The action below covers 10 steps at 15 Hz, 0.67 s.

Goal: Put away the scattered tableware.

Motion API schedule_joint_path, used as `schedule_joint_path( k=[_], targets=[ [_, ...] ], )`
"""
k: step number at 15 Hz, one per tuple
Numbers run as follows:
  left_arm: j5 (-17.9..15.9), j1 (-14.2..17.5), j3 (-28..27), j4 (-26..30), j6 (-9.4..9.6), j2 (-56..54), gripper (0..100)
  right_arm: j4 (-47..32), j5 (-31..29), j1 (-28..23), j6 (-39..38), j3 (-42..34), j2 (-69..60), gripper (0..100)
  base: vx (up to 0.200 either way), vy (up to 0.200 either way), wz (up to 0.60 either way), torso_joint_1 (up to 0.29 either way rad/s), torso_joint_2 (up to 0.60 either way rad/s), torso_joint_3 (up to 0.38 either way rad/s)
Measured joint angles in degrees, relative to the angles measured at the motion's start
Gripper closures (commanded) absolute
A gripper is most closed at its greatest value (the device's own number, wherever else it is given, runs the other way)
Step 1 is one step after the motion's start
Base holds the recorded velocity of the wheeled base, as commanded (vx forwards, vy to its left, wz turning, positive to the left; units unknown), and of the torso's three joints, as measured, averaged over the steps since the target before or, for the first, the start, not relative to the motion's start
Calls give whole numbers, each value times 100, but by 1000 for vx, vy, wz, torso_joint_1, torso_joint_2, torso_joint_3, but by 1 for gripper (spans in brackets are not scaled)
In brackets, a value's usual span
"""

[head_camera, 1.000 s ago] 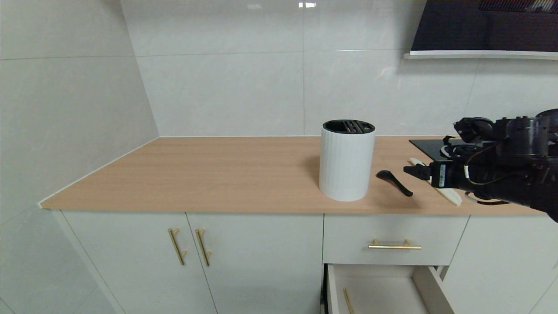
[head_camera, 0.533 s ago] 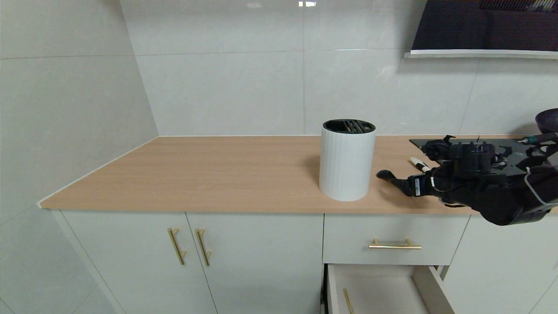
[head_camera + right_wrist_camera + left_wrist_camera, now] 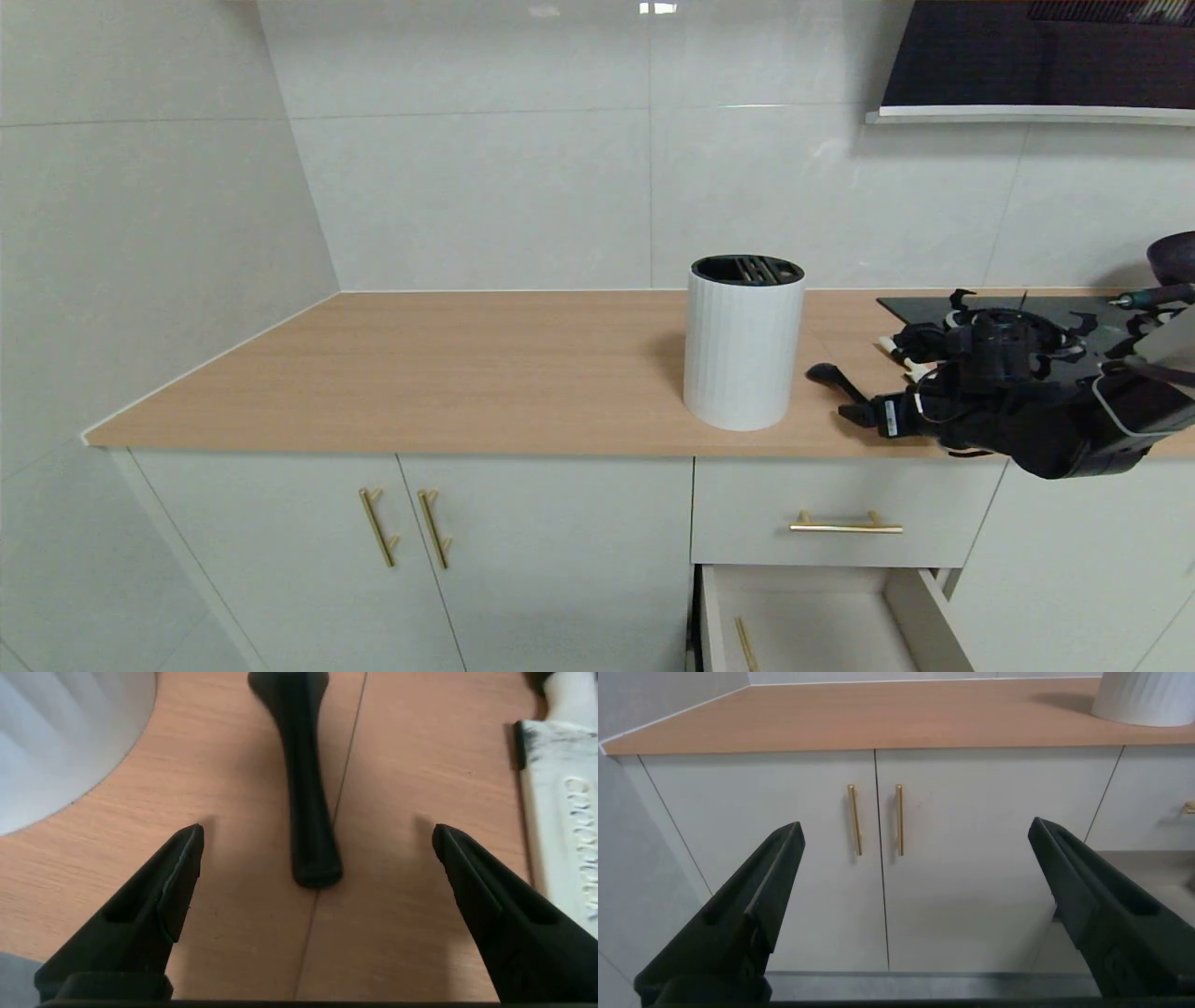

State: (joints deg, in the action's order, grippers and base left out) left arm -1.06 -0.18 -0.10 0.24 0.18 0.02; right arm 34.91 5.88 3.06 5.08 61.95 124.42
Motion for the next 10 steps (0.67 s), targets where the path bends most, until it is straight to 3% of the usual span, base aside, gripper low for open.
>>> schedule_joint_path(
  k=[8, 9, 10],
  targets=[
    [2, 0, 0, 2, -2, 0, 0, 33, -46, 99, 0, 83, 168, 0, 0, 0, 0, 0, 0, 0],
    [0, 0, 0, 2, 0, 0, 0, 37, -44, 107, -5, 89, 183, 100, 0, 0, 0, 0, 0, 0],
    [0, 0, 0, 2, 0, 0, 0, 41, -41, 115, -7, 91, 196, 100, 0, 0, 0, 0, 0, 0]
  ],
)
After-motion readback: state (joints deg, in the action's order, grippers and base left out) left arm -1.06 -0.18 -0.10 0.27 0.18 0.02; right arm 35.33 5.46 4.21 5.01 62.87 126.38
